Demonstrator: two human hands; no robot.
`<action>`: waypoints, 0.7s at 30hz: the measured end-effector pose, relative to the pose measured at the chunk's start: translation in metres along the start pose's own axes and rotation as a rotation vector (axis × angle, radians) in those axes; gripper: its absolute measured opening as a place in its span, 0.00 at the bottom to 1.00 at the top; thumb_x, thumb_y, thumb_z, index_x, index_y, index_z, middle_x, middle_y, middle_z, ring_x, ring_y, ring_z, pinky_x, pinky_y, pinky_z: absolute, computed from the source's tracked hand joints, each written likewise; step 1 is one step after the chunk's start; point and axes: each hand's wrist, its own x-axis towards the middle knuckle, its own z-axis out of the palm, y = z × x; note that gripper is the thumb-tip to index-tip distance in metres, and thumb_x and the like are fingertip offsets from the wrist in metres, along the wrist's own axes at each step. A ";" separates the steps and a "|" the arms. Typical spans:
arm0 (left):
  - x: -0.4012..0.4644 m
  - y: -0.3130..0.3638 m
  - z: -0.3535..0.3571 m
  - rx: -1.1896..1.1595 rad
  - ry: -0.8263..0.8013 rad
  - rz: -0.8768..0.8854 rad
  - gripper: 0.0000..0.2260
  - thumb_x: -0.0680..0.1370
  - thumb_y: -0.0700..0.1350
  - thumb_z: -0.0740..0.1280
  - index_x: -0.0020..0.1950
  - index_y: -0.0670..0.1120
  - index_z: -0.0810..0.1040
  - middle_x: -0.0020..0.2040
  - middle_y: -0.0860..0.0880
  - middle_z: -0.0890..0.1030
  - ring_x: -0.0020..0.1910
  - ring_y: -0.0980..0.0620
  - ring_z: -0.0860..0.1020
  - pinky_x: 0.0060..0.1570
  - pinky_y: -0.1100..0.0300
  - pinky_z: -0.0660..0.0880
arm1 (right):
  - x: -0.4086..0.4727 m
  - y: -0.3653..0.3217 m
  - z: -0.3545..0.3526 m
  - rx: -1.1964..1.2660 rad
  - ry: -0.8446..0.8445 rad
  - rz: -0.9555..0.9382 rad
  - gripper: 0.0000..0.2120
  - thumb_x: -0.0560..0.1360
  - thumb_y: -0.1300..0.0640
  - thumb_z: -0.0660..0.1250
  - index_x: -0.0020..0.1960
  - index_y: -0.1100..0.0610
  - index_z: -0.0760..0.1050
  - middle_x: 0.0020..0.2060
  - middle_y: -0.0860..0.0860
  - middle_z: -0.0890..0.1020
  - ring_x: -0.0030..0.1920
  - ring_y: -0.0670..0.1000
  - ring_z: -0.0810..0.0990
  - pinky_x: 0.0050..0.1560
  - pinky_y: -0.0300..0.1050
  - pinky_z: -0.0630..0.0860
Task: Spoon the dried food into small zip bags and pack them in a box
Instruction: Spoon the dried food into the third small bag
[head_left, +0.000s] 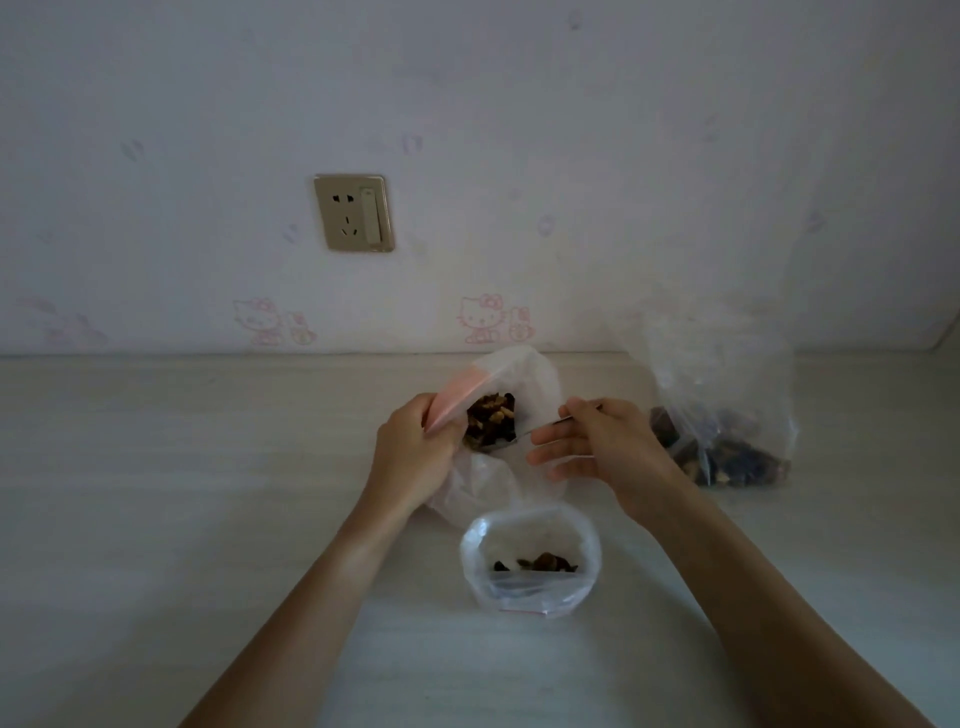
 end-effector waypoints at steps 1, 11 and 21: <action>0.001 0.001 0.000 -0.028 0.005 0.009 0.02 0.79 0.47 0.70 0.49 0.52 0.83 0.41 0.53 0.85 0.39 0.56 0.83 0.35 0.63 0.74 | -0.001 -0.001 -0.002 -0.003 -0.007 0.006 0.13 0.87 0.57 0.56 0.55 0.66 0.73 0.41 0.63 0.87 0.39 0.62 0.88 0.30 0.47 0.81; 0.000 -0.003 0.001 -0.068 0.026 0.114 0.04 0.79 0.45 0.70 0.46 0.54 0.82 0.39 0.56 0.84 0.37 0.64 0.80 0.34 0.73 0.71 | 0.002 0.007 0.000 0.018 0.056 -0.025 0.12 0.87 0.59 0.56 0.53 0.65 0.73 0.38 0.62 0.87 0.39 0.64 0.88 0.33 0.50 0.83; -0.001 -0.002 -0.002 -0.043 -0.010 0.139 0.04 0.81 0.44 0.68 0.50 0.52 0.83 0.40 0.54 0.84 0.38 0.58 0.81 0.38 0.65 0.74 | 0.002 0.009 0.003 0.070 0.135 -0.120 0.10 0.86 0.59 0.57 0.54 0.65 0.74 0.34 0.59 0.85 0.35 0.63 0.87 0.28 0.50 0.81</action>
